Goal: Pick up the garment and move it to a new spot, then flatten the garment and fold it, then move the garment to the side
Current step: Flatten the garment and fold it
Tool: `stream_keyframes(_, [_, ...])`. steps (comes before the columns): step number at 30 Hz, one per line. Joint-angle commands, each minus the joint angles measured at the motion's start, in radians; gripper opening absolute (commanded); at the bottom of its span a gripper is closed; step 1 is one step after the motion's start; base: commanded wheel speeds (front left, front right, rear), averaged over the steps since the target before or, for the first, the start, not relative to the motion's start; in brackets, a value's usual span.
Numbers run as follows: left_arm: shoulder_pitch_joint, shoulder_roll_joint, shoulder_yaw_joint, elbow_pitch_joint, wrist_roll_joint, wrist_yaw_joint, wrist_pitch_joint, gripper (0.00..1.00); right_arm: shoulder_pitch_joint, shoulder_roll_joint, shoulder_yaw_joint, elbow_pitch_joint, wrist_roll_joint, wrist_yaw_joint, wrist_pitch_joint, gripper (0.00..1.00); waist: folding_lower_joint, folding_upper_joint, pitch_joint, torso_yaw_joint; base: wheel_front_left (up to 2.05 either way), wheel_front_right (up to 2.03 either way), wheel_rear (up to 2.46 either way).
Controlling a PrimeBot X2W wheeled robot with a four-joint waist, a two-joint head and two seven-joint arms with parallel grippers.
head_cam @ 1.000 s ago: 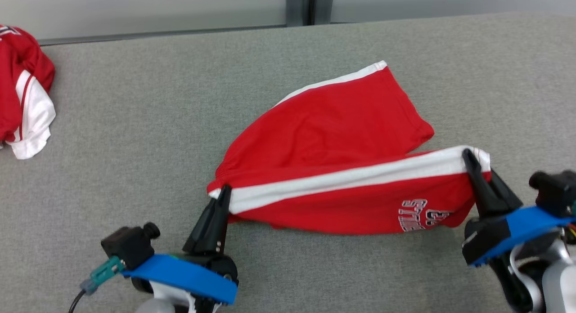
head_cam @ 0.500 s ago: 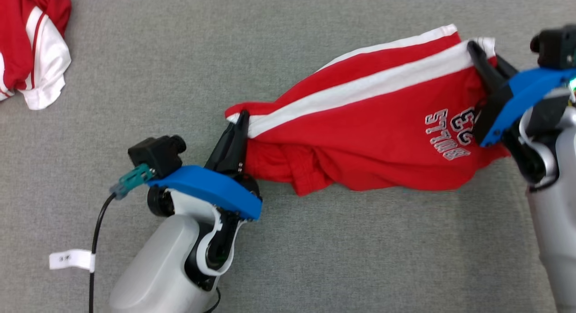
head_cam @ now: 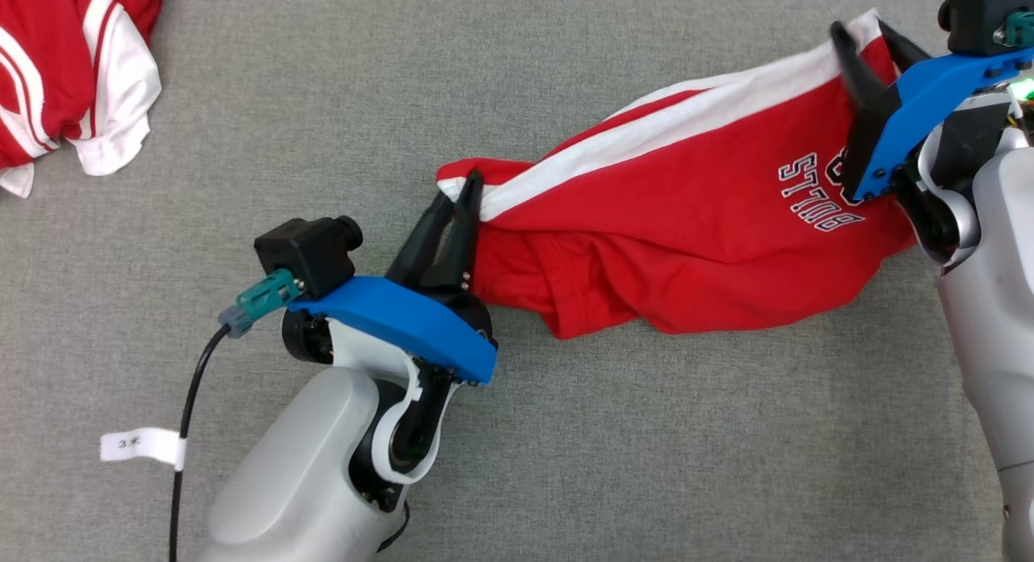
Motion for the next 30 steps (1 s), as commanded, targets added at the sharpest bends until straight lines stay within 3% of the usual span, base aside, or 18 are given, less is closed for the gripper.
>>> stream_keyframes(1, [0.009,0.012,0.000,-0.010,0.006,0.004,-0.004,1.00,-0.017,-0.004,0.003,0.010,0.000,0.000,-0.010,1.00,-0.0001,0.0000,-0.002,0.001,0.00,0.00,0.00])
stream_keyframes(9, [0.078,0.124,-0.042,-0.104,0.097,0.042,0.007,1.00,-0.032,-0.018,0.061,0.113,0.044,0.000,-0.062,1.00,-0.0001,0.0000,-0.040,0.003,0.00,0.00,0.00])
stream_keyframes(11, [0.115,0.171,-0.030,-0.152,0.119,0.056,-0.013,1.00,-0.021,-0.034,0.088,0.128,0.076,0.000,-0.056,1.00,-0.0001,0.0000,-0.062,0.000,0.00,0.00,0.00])
stream_keyframes(17, [0.181,0.230,0.024,-0.213,0.142,0.101,-0.079,1.00,0.025,-0.084,0.139,0.142,0.132,0.000,-0.007,1.00,-0.0001,0.0000,-0.111,-0.001,0.00,0.00,0.00])
stream_keyframes(24, [0.272,0.288,0.107,-0.250,0.157,0.172,-0.141,1.00,0.105,-0.144,0.177,0.145,0.217,0.000,0.105,1.00,-0.0001,0.0000,-0.151,0.005,0.00,0.00,0.00])
stream_keyframes(30, [0.341,0.286,0.139,-0.274,0.145,0.202,-0.164,1.00,0.158,-0.153,0.185,0.153,0.274,0.000,0.178,1.00,-0.0001,0.0000,-0.151,0.018,0.00,0.00,0.00])
